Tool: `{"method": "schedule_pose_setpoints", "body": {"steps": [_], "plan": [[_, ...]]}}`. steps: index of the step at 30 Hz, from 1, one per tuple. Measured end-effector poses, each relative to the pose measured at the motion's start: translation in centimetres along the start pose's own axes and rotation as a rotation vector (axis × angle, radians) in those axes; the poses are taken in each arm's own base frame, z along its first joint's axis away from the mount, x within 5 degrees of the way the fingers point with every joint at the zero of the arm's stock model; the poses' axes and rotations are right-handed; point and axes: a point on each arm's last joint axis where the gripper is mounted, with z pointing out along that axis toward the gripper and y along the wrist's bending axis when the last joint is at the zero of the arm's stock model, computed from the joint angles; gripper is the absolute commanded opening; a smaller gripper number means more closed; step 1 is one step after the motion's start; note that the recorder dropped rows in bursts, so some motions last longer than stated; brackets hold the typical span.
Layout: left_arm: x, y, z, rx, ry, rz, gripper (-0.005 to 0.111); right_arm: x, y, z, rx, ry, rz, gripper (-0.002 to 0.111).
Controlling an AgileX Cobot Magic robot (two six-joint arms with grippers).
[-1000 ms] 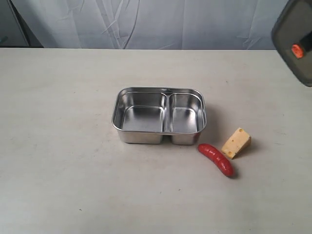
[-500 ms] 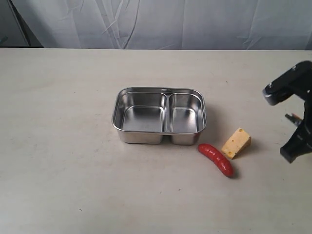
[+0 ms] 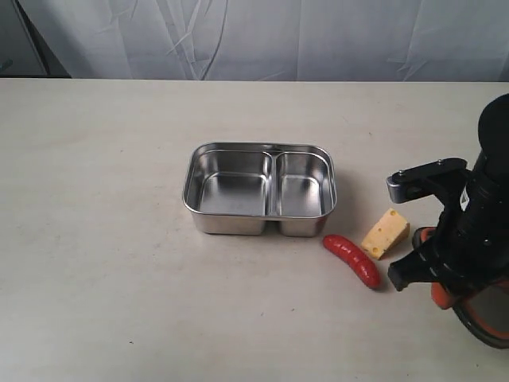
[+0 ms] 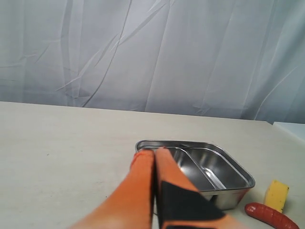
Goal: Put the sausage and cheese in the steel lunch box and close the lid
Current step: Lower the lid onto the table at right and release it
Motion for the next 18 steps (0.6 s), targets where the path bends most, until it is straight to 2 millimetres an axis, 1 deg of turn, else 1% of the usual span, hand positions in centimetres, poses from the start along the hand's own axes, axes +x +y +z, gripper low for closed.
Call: {"method": "schedule_pose_setpoints", "body": {"steps": [1,2,4,5,6,10,13,16,18], "plan": [[0.0,0.0,0.0,0.0,0.0,0.0,0.0,-0.1,0.0,0.1,-0.002,-0.005,0.001,0.038],[0.0,0.0,0.0,0.0,0.0,0.0,0.0,-0.2,0.1,0.1,-0.005,-0.006,0.003,0.046],[0.0,0.0,0.0,0.0,0.0,0.0,0.0,-0.3,0.1,0.3,-0.013,-0.015,0.008,0.056],[0.0,0.0,0.0,-0.001,-0.001,0.0,0.0,-0.4,0.2,0.3,-0.016,-0.017,0.013,0.059],[0.0,0.0,0.0,-0.001,-0.001,0.0,0.0,-0.4,0.2,0.3,-0.018,-0.017,0.014,0.06],[0.0,0.0,0.0,-0.001,-0.001,0.0,0.0,-0.5,0.5,0.3,-0.05,-0.026,0.031,0.057],[0.0,0.0,0.0,-0.003,-0.002,0.0,0.0,-0.7,1.2,0.2,-0.128,-0.053,0.02,0.055],[0.0,0.0,0.0,-0.003,-0.002,0.0,0.0,-1.3,2.2,0.1,-0.214,-0.118,0.011,0.055],[0.0,0.0,0.0,-0.003,-0.002,0.0,0.0,-1.9,2.8,0.1,-0.225,-0.181,-0.006,0.055]]}}
